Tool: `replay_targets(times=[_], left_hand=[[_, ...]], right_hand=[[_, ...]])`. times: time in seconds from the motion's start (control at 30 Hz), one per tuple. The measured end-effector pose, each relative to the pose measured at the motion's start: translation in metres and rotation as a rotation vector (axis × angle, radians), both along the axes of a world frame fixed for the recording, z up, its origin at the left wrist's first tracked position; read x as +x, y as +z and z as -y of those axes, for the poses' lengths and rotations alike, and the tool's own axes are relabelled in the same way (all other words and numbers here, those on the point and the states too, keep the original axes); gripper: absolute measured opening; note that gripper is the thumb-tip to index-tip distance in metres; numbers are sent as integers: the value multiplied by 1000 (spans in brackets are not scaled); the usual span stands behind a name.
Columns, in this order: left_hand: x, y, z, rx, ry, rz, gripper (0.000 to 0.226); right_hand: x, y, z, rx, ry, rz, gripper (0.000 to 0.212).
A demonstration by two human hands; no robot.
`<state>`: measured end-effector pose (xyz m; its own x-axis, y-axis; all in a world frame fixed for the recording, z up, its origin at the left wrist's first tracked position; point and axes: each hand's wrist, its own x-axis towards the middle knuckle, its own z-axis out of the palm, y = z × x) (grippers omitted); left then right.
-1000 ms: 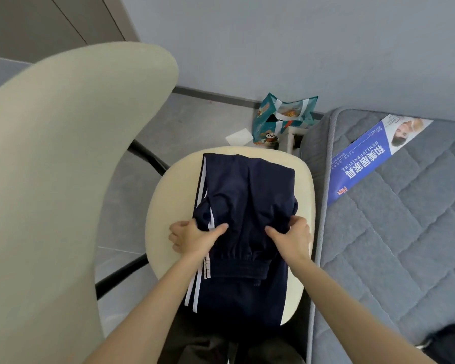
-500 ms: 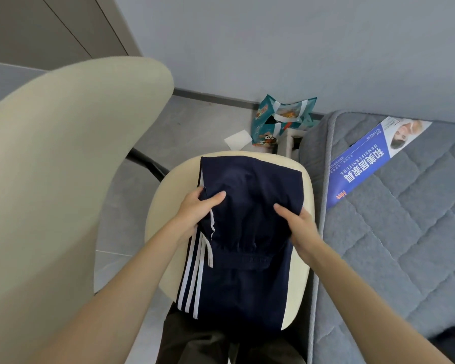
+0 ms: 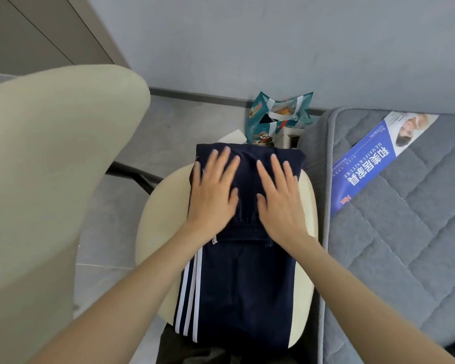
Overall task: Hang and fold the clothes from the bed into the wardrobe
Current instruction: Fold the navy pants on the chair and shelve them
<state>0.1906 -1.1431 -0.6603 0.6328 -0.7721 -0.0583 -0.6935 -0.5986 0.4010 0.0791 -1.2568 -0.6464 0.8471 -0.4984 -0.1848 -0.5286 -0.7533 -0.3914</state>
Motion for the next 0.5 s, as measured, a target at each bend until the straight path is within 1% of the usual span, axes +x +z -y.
replay_targets(times=[0.03, 0.07, 0.13, 0.17, 0.23, 0.27, 0.33, 0.4, 0.43, 0.47, 0.5], left_hand=[[-4, -9, 1, 95, -91, 11, 68], [-5, -19, 0, 204, -134, 6, 70], [-1, -36, -6, 392, -149, -39, 75], [2, -43, -10, 447, -149, -74, 76], [6, -50, -17, 477, -169, -113, 74], [7, -51, -18, 445, -180, -104, 70], [10, -42, -16, 285, -165, -72, 55], [19, -30, -10, 93, -93, -47, 40], [27, -25, -5, 21, -57, -31, 36], [37, -20, 1, -2, -46, -18, 36], [45, -16, 8, 25, -57, -17, 42]], right_hand=[[3, -8, 0, 11, 46, -79, 68], [3, -16, 2, 5, 82, -171, 67], [-6, -31, 9, -19, 120, -333, 66], [-13, -36, 13, -32, 133, -395, 66], [-22, -38, 15, -66, 163, -458, 62], [-22, -37, 14, -76, 165, -452, 60], [-12, -27, 13, -60, 102, -361, 52], [4, -13, 18, -57, -20, -173, 40], [12, -8, 23, -82, -61, -88, 37], [20, -4, 29, -111, -82, -47, 41], [29, -1, 36, -136, -82, -59, 50]])
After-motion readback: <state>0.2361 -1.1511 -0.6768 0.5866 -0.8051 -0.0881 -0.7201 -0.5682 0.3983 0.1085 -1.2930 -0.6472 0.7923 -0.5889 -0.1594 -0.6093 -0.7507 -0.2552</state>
